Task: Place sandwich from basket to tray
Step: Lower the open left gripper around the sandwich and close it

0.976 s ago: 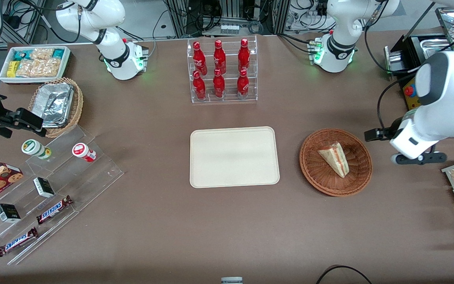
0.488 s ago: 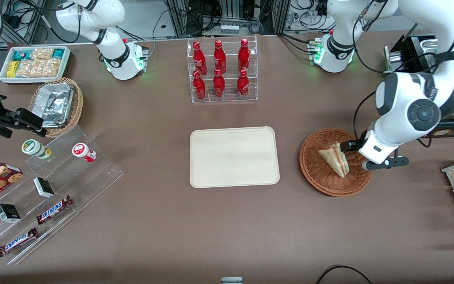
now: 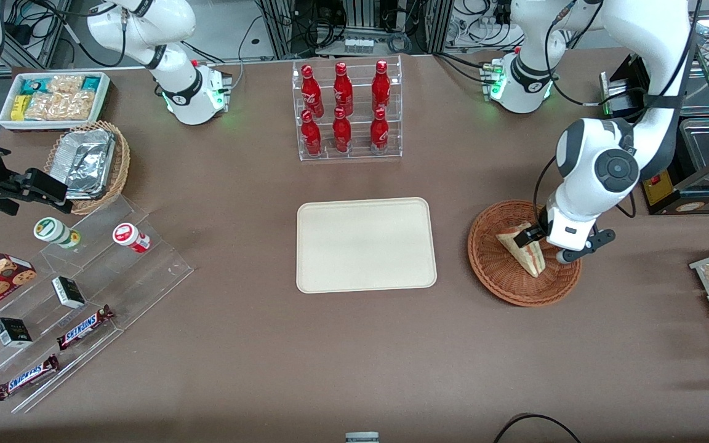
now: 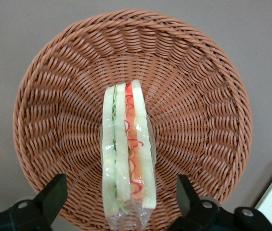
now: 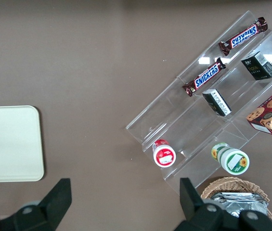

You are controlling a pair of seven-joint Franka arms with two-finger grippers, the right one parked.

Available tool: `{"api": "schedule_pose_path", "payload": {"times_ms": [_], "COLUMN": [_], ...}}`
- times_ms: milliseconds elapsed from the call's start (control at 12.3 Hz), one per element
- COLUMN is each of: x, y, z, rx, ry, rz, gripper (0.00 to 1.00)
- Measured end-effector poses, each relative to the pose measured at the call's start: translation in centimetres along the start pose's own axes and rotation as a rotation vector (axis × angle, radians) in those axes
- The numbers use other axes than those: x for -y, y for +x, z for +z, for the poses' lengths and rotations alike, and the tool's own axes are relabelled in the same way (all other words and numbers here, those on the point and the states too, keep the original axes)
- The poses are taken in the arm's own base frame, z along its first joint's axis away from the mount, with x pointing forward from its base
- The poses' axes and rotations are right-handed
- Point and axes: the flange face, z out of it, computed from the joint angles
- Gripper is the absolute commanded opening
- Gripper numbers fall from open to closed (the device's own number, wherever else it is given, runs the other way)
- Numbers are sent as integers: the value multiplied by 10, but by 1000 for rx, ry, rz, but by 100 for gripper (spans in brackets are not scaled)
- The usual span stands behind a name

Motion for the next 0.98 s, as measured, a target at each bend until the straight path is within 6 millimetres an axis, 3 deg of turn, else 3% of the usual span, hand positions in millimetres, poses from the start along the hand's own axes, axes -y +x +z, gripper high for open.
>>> {"api": "schedule_pose_path", "payload": {"times_ms": [407,894,976], "x": [1,3,3], "y": [-2,-5,-6], "z": [11,43,45], "rx": [2,40,43], "ry": [1,36,39], "rz": [-185,-203,-203], "gripper": [100,100,90]}}
